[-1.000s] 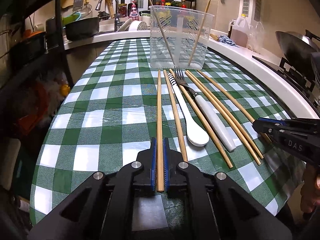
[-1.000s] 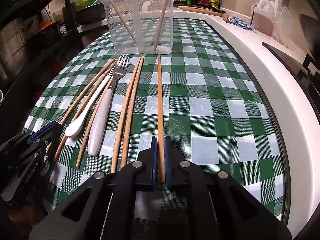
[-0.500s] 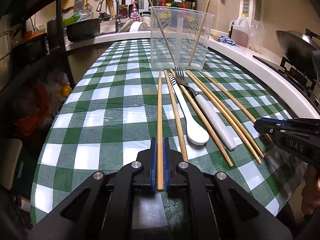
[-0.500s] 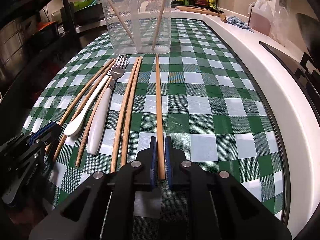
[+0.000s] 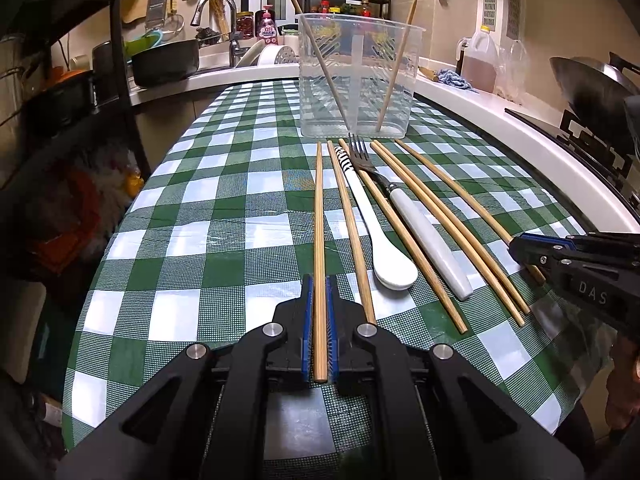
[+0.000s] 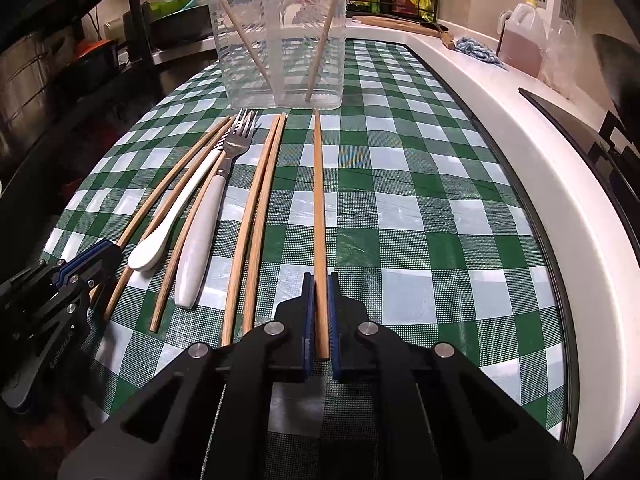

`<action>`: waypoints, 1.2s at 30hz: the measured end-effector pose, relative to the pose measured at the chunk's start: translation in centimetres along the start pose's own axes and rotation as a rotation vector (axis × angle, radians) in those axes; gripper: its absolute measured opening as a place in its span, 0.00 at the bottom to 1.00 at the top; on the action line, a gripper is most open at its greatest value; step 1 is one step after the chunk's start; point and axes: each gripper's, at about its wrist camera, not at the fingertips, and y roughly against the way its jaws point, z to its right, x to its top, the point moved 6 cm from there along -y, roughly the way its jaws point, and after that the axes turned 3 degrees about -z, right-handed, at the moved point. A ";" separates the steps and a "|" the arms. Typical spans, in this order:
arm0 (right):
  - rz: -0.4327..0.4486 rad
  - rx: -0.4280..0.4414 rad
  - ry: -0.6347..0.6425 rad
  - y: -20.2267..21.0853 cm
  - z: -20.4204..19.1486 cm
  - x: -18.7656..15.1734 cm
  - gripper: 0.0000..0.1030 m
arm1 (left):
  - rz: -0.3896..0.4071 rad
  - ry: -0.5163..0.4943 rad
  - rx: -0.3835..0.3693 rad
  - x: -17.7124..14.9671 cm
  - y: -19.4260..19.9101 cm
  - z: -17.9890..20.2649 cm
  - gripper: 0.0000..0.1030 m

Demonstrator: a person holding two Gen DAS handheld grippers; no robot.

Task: Organize utensils
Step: 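Lift the held chopsticks with both grippers and carry them above the clear container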

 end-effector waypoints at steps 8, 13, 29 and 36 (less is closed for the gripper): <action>0.009 -0.020 0.038 0.0 -0.3 0.1 0.06 | 0.000 -0.009 0.002 0.0 0.1 0.0 0.06; 0.059 0.004 0.041 1.7 -0.4 0.8 0.06 | 0.022 0.003 -0.003 0.8 1.5 -0.7 0.06; 0.187 0.048 0.041 7.2 -1.1 3.0 0.06 | 0.137 0.027 0.002 2.8 7.6 -1.6 0.06; 0.264 0.051 0.065 11.0 -1.5 3.9 0.06 | 0.175 0.028 -0.010 4.0 9.6 -1.8 0.06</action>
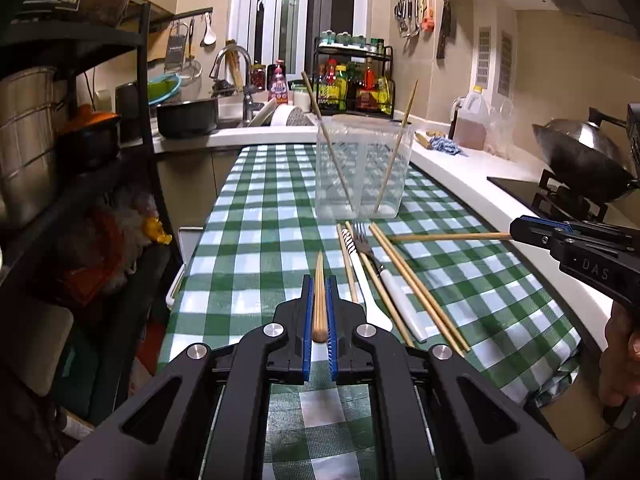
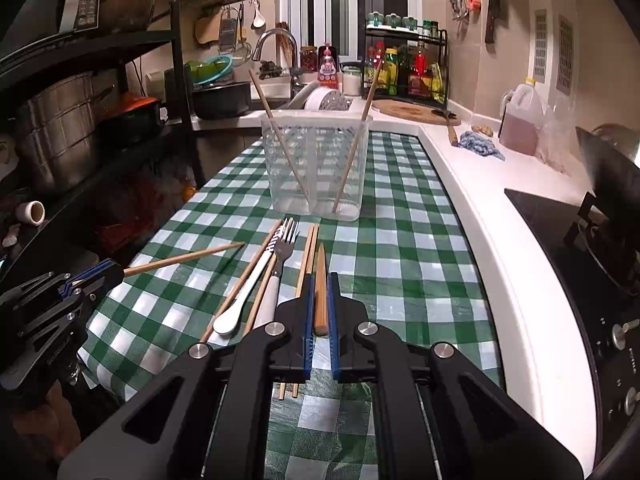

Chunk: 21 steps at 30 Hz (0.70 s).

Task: Organize utensils
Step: 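Lift the held chopsticks with both grippers and carry them above the clear container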

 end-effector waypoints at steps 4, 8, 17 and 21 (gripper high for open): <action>0.021 0.003 -0.012 1.2 0.3 0.9 0.06 | 0.022 -0.003 -0.017 1.0 1.1 0.1 0.06; 0.047 0.007 -0.021 2.3 0.9 2.0 0.06 | 0.046 0.001 -0.044 2.3 2.1 0.0 0.06; 0.087 0.033 -0.051 3.9 2.1 4.7 0.06 | 0.068 0.005 -0.089 5.5 2.8 -0.4 0.06; 0.110 0.050 -0.061 4.7 2.5 6.8 0.06 | 0.061 0.005 -0.093 7.0 2.9 -0.6 0.06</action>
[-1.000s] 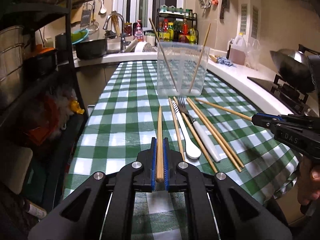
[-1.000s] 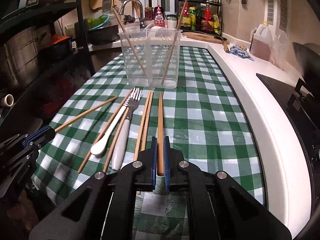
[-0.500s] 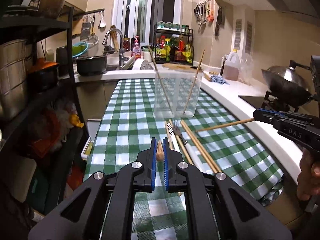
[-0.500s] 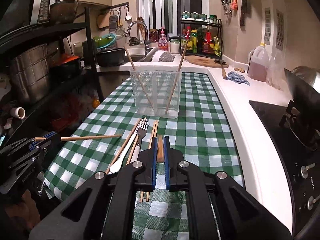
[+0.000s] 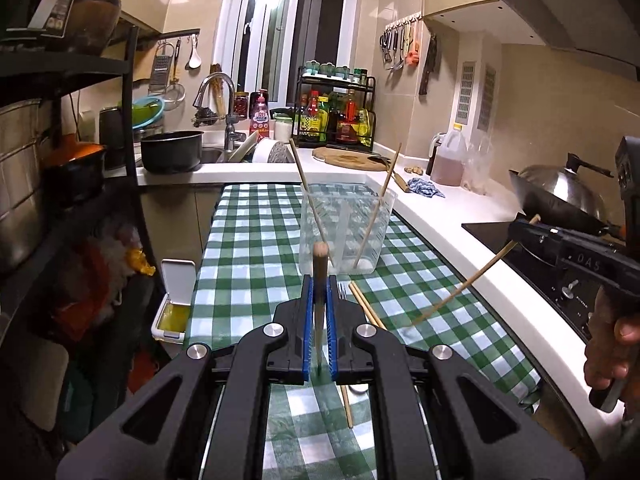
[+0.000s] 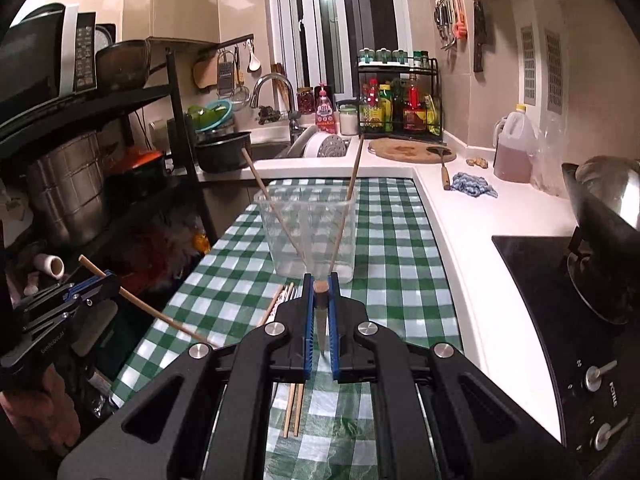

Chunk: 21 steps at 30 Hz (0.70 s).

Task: Organize utensils
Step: 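Lift the held chopsticks with both grippers and carry them above the clear container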

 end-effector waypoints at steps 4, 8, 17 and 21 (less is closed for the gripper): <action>-0.001 0.014 -0.003 0.1 0.0 2.0 0.06 | -0.021 0.021 -0.012 1.4 -0.2 -0.5 0.06; -0.021 -0.001 -0.007 -0.4 0.1 3.3 0.06 | -0.050 0.035 -0.011 2.7 -0.8 -0.9 0.06; -0.091 0.007 -0.011 -2.3 0.1 5.1 0.06 | -0.085 0.057 -0.033 7.7 -2.2 -1.9 0.06; -0.091 0.008 -0.022 -2.7 0.4 6.8 0.06 | -0.078 0.062 -0.054 10.5 -3.1 -2.2 0.06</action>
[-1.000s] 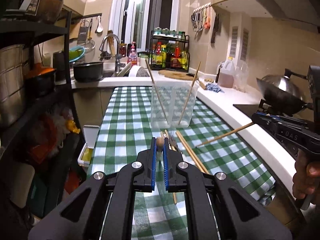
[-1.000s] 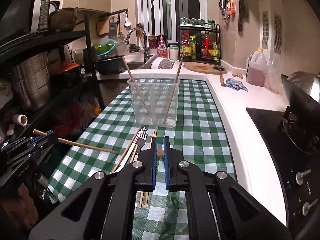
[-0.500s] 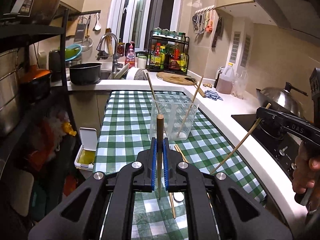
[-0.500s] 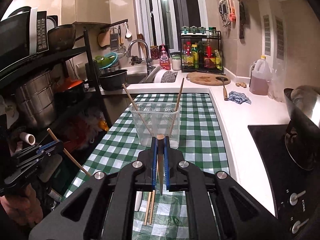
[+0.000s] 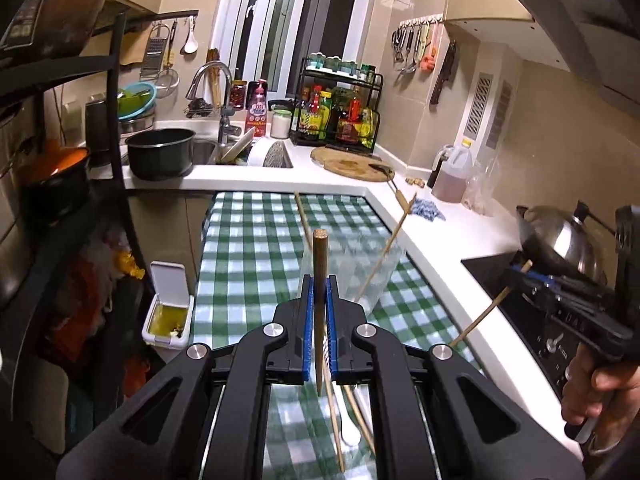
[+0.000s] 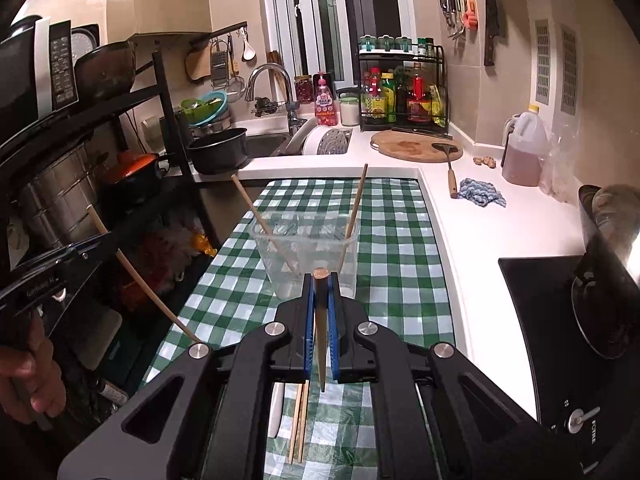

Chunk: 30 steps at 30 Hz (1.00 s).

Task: Organize utensils
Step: 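Lift the held chopsticks with both grippers and carry them above the clear container, then open both grippers to drop the chopsticks into the clear container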

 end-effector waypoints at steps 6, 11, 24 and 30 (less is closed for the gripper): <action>0.029 0.005 0.002 -0.2 0.1 4.8 0.06 | 0.029 0.013 -0.036 5.2 -1.3 0.2 0.06; 0.099 -0.003 0.004 0.3 -0.1 9.7 0.06 | 0.115 0.050 -0.111 10.6 -2.1 0.8 0.06; 0.182 -0.045 -0.015 -4.9 0.0 15.6 0.06 | 0.173 0.078 -0.116 12.1 -8.3 -0.7 0.06; 0.121 -0.034 -0.041 -8.6 0.6 13.6 0.06 | 0.095 0.050 -0.093 10.3 -11.5 -0.9 0.06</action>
